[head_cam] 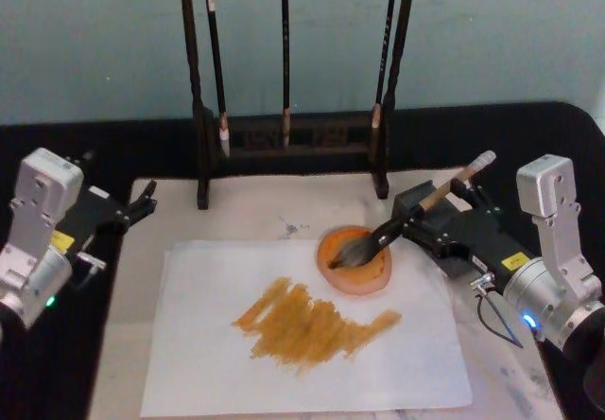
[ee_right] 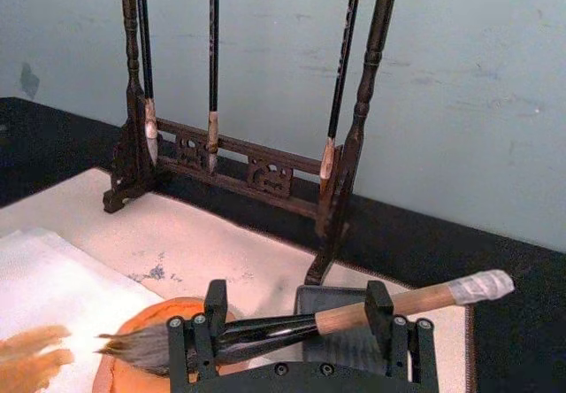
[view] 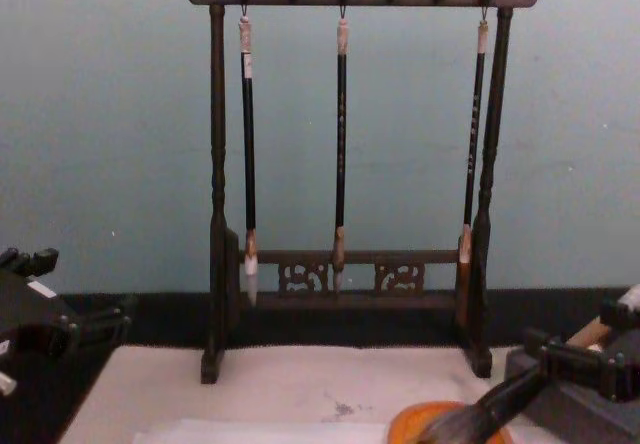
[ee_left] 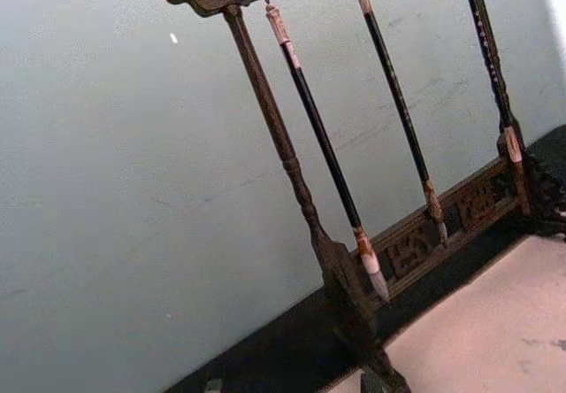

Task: Pick up the brush from the inkstone, write on the paper, then place the brush back to its original position.

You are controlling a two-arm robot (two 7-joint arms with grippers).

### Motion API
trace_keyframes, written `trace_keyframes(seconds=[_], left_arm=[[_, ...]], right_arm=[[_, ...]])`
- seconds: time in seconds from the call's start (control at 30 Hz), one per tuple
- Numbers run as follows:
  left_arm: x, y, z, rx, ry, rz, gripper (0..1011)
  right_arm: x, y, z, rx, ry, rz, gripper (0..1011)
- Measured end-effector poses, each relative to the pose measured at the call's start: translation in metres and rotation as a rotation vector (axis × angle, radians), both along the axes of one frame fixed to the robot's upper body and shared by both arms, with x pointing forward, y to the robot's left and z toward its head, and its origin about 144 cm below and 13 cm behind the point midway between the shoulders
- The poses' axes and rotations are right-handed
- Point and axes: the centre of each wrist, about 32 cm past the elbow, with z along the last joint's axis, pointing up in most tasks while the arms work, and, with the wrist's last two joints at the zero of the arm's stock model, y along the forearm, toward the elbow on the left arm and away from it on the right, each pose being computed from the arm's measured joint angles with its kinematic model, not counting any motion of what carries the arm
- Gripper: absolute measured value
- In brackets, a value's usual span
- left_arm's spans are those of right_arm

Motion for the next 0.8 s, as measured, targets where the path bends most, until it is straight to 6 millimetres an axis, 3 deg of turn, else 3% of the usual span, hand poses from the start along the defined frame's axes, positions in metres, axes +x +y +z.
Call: trace_keyframes(seconds=[0.8], left_arm=[[0.0,0.0,0.0,0.0,0.0,0.0,1010]], right_arm=[[0.0,0.0,0.0,0.0,0.0,0.0,1000]])
